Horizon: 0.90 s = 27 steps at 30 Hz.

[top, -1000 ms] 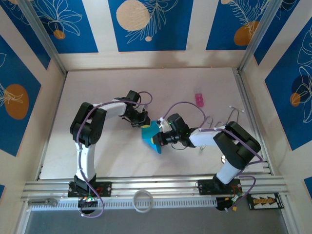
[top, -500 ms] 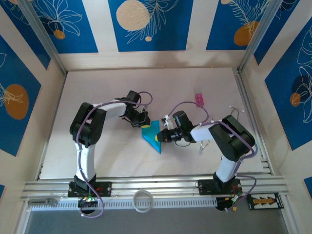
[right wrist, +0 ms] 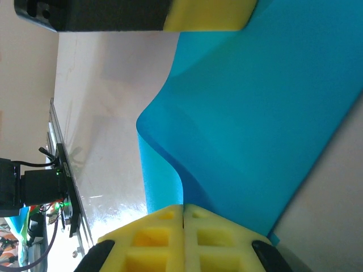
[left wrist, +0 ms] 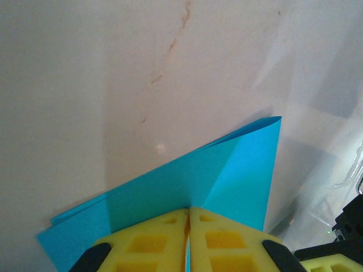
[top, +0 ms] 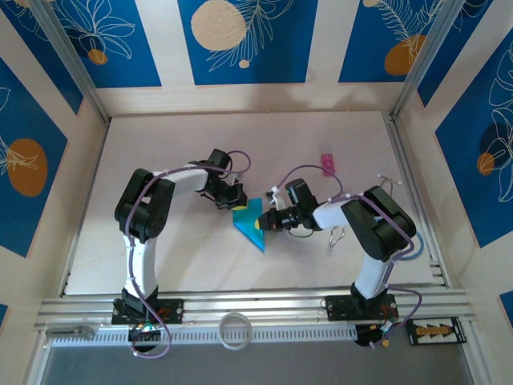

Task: Fold a paper plane with a square sheet of paper (pick it up from the middle)
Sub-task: Third fold the triangle at the center of the table.

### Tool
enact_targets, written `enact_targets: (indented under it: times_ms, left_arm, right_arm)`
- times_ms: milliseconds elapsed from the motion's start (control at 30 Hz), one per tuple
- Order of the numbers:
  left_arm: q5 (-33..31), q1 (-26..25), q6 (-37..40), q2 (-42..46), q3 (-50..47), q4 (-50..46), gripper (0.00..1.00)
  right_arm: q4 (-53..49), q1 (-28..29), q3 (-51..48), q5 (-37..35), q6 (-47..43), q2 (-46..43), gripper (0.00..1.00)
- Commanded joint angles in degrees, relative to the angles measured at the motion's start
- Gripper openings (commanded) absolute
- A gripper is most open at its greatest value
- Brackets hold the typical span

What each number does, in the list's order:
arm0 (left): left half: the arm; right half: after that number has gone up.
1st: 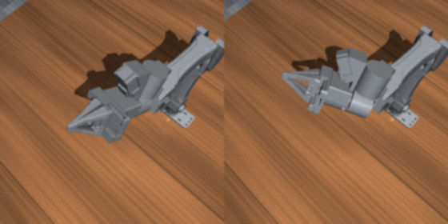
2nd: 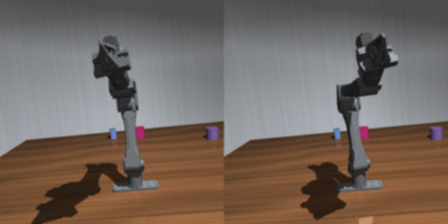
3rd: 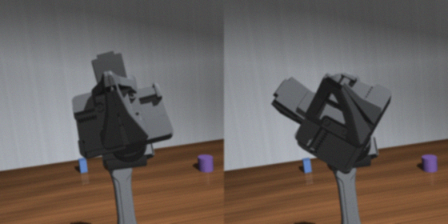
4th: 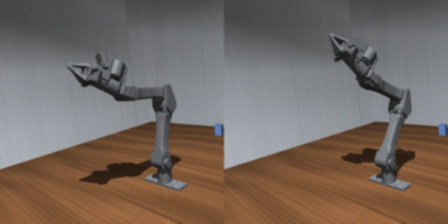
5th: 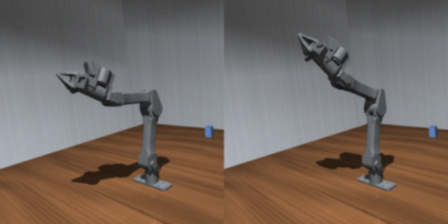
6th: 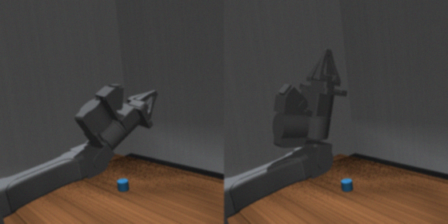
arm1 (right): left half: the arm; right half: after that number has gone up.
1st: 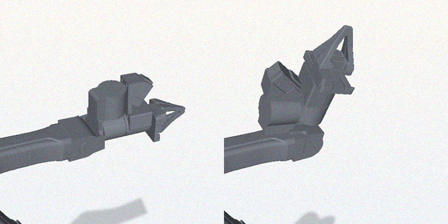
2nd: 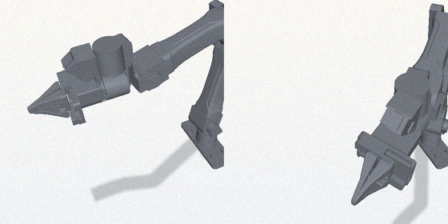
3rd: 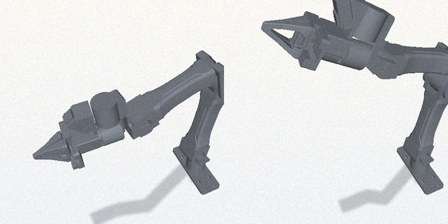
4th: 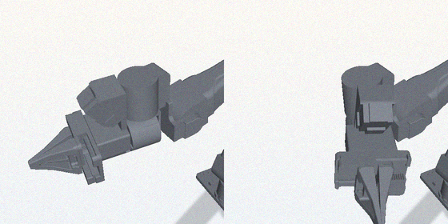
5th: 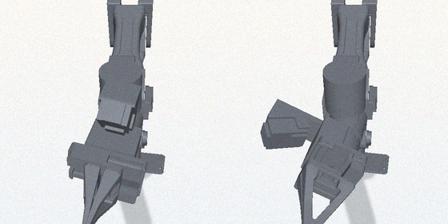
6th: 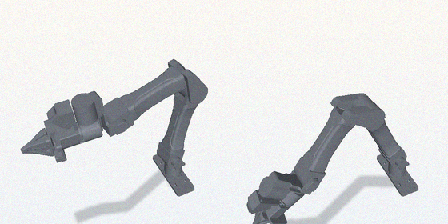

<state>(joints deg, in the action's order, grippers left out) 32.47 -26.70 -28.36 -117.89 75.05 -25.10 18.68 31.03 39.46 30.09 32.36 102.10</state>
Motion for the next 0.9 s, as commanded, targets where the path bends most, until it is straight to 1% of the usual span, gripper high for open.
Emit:
enact_targets:
  times_ms: [0, 333, 567, 700, 867]
  left_arm:
    - [-5.5, -0.2, 0.4, -1.3, -1.7, -4.3, 0.1]
    - [-5.2, -0.2, 0.1, -1.0, -1.8, -3.9, 0.1]
    - [-5.2, -0.2, 0.2, -0.7, -1.8, -4.0, 0.1]
    - [-5.7, -0.1, 0.5, -0.4, -1.8, -4.6, 0.1]
    - [-5.4, -0.1, 0.3, -0.3, -1.8, -4.1, 0.1]
  right_arm:
    - [-1.7, -0.3, 1.7, 2.0, -1.4, 0.7, 0.03]
    - [-2.4, -0.3, 2.4, 1.7, -1.2, 2.0, 0.03]
    - [-3.5, -0.1, 2.0, 1.7, -1.2, 1.2, 0.03]
    - [-3.2, 0.4, 1.7, -1.0, -1.1, 1.2, 0.03]
    - [-4.2, 1.0, 3.1, -0.8, -1.5, 2.4, 0.03]
